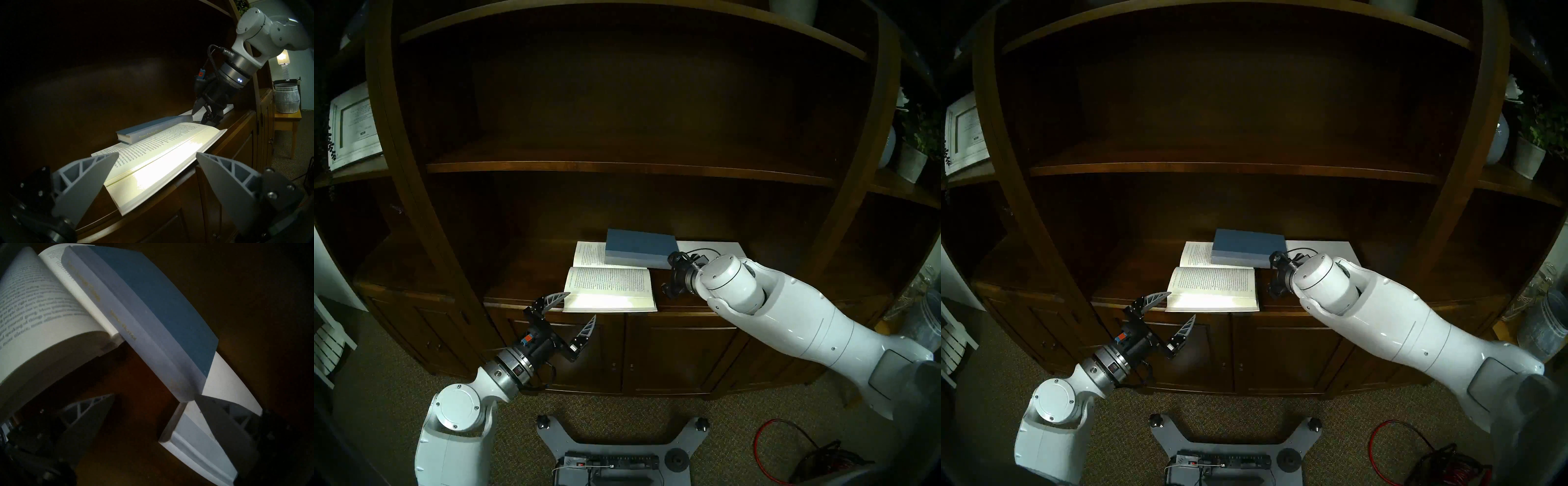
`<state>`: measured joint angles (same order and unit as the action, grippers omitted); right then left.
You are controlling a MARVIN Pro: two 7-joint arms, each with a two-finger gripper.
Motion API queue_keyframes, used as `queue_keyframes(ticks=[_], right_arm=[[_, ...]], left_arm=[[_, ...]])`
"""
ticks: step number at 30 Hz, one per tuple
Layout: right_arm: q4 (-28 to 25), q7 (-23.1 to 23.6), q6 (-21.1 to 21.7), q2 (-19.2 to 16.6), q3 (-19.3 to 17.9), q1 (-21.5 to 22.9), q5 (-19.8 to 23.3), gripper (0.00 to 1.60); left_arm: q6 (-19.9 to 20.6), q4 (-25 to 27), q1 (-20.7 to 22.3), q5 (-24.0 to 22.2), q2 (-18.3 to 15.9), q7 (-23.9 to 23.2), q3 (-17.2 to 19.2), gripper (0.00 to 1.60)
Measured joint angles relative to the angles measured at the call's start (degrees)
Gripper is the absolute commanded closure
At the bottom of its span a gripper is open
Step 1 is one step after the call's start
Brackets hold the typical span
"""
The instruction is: Close the books and align them horizontally on the shelf
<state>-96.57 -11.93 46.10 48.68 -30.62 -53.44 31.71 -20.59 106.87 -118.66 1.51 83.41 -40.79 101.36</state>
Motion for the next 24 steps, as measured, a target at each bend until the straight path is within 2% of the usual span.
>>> queue_keyframes(ticks=[11,24], right_arm=[[3.3,-1.4,-1.5,3.7,4.6,2.9,-6.2,0.00],[4.0,-3.4,-2.5,5.7,6.0,4.0,-9.5,0.00]], left_arm=[[0.0,0.0,0.0,0.0,0.0,0.0,0.0,0.00],[0.0,0.0,0.0,0.0,0.1,-0.1,0.0,0.00]])
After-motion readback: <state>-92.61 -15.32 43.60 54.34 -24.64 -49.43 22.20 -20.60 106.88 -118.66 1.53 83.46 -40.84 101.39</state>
